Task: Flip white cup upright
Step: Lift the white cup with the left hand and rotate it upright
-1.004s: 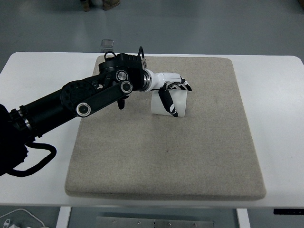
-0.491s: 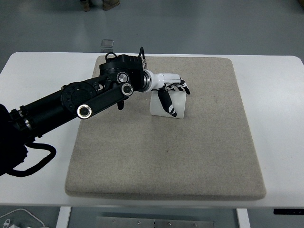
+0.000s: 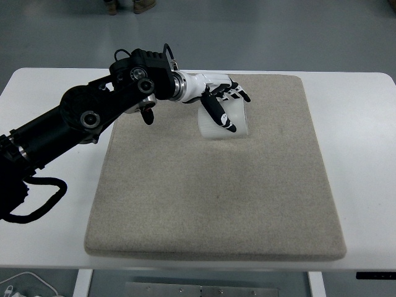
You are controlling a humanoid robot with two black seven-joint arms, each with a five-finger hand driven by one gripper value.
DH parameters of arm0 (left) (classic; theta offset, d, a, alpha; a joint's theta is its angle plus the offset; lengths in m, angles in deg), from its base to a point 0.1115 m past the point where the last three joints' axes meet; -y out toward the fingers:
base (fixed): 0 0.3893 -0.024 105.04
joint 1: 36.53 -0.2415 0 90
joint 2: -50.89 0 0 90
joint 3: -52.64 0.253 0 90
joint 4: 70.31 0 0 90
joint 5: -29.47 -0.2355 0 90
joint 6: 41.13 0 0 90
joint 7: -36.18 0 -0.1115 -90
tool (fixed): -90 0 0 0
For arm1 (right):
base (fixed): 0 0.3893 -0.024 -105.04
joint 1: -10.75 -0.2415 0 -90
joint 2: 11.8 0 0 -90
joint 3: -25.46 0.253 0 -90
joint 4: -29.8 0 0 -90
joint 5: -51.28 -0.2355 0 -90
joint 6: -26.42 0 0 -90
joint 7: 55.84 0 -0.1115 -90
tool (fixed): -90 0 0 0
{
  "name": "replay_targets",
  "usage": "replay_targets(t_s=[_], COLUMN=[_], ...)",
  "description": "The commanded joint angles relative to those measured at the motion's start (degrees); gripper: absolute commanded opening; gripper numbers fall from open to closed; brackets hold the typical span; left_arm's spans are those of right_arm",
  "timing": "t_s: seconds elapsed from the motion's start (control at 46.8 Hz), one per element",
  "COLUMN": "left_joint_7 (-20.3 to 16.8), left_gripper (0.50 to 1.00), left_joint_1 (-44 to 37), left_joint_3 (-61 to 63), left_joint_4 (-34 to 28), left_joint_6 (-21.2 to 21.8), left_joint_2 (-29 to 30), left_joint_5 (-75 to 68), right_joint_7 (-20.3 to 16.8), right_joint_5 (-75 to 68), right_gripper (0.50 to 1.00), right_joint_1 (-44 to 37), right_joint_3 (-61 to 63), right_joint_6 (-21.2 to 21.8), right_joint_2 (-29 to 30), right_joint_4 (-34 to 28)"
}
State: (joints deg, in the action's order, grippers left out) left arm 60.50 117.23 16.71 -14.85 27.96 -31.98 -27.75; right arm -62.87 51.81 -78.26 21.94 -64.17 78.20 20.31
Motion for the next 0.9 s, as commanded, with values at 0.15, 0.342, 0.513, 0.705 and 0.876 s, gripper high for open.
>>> replay_targets(t_s=[0.15, 0.342, 0.513, 0.705, 0.876], left_joint_7=[-3.1, -4.8, -7.5, -13.4, -19.8], left_gripper=[0.628, 0.626, 0.626, 0.621, 0.619], left_joint_1=[0.0, -0.7, -1.0, -2.2, -4.3], left_joint_3=[-3.2, -10.0, -15.5, -16.2, -16.3], left_joint_4=[-0.1, -1.4, -2.4, -5.4, -6.8], left_joint_6=[-1.2, -4.0, -4.9, -6.2, -7.6], left_joint_2=[5.3, 7.2, 7.3, 9.3, 10.0], left_joint_5=[11.1, 16.7, 20.4, 27.9, 30.8], right_joint_7=[0.0, 0.0, 0.0, 0.0, 0.0], right_joint_5=[0.0, 0.0, 0.0, 0.0, 0.0], right_gripper=[0.930, 0.930, 0.930, 0.930, 0.930], right_joint_1=[0.1, 0.0, 0.0, 0.0, 0.1], right_joint_3=[0.0, 0.0, 0.0, 0.0, 0.0], right_joint_6=[0.0, 0.0, 0.0, 0.0, 0.0], right_joint_2=[0.0, 0.0, 0.0, 0.0, 0.0], right_joint_4=[0.0, 0.0, 0.0, 0.0, 0.0])
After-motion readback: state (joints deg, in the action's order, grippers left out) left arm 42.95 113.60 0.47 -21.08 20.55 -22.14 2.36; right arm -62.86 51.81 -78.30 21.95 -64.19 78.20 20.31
